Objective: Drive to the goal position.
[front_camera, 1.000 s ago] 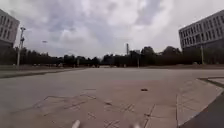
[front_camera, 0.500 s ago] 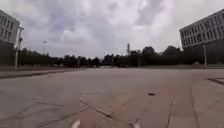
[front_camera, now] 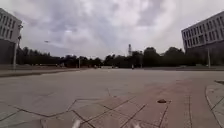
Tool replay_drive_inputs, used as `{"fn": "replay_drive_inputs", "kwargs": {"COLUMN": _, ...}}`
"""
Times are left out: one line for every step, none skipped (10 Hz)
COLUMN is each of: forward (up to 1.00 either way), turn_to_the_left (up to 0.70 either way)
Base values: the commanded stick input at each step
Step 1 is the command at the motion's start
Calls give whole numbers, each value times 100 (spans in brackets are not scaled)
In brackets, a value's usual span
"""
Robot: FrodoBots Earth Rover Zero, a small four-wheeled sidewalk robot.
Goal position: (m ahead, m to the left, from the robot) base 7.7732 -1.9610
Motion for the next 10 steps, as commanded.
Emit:
{"fn": "replay_drive_inputs", "kwargs": {"forward": 85, "turn_to_the_left": 0}}
{"fn": "replay_drive_inputs", "kwargs": {"forward": 85, "turn_to_the_left": 0}}
{"fn": "replay_drive_inputs", "kwargs": {"forward": 85, "turn_to_the_left": 0}}
{"fn": "replay_drive_inputs", "kwargs": {"forward": 85, "turn_to_the_left": 0}}
{"fn": "replay_drive_inputs", "kwargs": {"forward": 85, "turn_to_the_left": 0}}
{"fn": "replay_drive_inputs", "kwargs": {"forward": 85, "turn_to_the_left": 0}}
{"fn": "replay_drive_inputs", "kwargs": {"forward": 85, "turn_to_the_left": 0}}
{"fn": "replay_drive_inputs", "kwargs": {"forward": 85, "turn_to_the_left": 0}}
{"fn": "replay_drive_inputs", "kwargs": {"forward": 85, "turn_to_the_left": 0}}
{"fn": "replay_drive_inputs", "kwargs": {"forward": 85, "turn_to_the_left": -11}}
